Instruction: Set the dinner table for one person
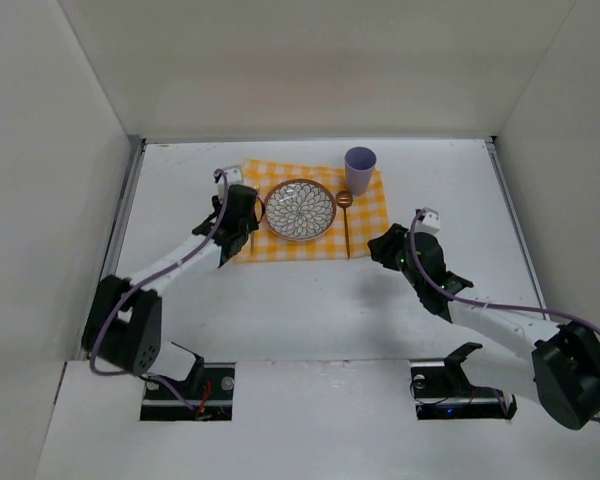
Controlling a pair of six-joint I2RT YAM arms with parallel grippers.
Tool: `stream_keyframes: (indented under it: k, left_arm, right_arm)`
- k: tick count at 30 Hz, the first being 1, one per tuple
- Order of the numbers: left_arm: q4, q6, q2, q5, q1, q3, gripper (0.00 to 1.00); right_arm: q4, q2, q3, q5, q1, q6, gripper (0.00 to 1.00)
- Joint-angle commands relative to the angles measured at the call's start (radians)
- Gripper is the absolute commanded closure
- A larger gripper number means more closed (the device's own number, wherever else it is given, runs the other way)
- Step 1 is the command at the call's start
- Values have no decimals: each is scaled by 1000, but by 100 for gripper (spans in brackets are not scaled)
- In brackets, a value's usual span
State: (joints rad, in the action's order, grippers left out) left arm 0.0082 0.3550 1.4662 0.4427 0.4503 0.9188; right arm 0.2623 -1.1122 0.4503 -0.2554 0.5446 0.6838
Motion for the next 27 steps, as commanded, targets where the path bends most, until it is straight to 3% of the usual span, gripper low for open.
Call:
stream_keyframes:
  k: [1, 6, 11, 13, 16, 19, 27]
  left_arm:
    - [-16, 189, -197, 41, 4, -145, 62]
    - [-89, 292, -504, 37, -52, -342, 58]
    - [-295, 370, -720, 42, -141, -434, 55]
    - [-362, 410, -768, 37, -175, -457, 53]
    - [-428, 462, -779, 37, -204, -471, 51]
    - [-448, 519, -777, 42, -204, -492, 50]
    - [-352, 549, -785, 31, -218, -557, 49]
  right_arm:
    - [55, 38, 22, -24, -1, -6, 56]
    - [57, 57, 16, -25, 1, 5, 77]
    - [61, 63, 1, -28, -24, 33, 79]
    - [64, 71, -8, -36, -30, 37, 71]
    - [80, 72, -25, -59, -56, 52, 51]
    - [77, 75, -38, -62, -77, 78, 42]
    - [78, 109, -70, -81, -123, 128, 37]
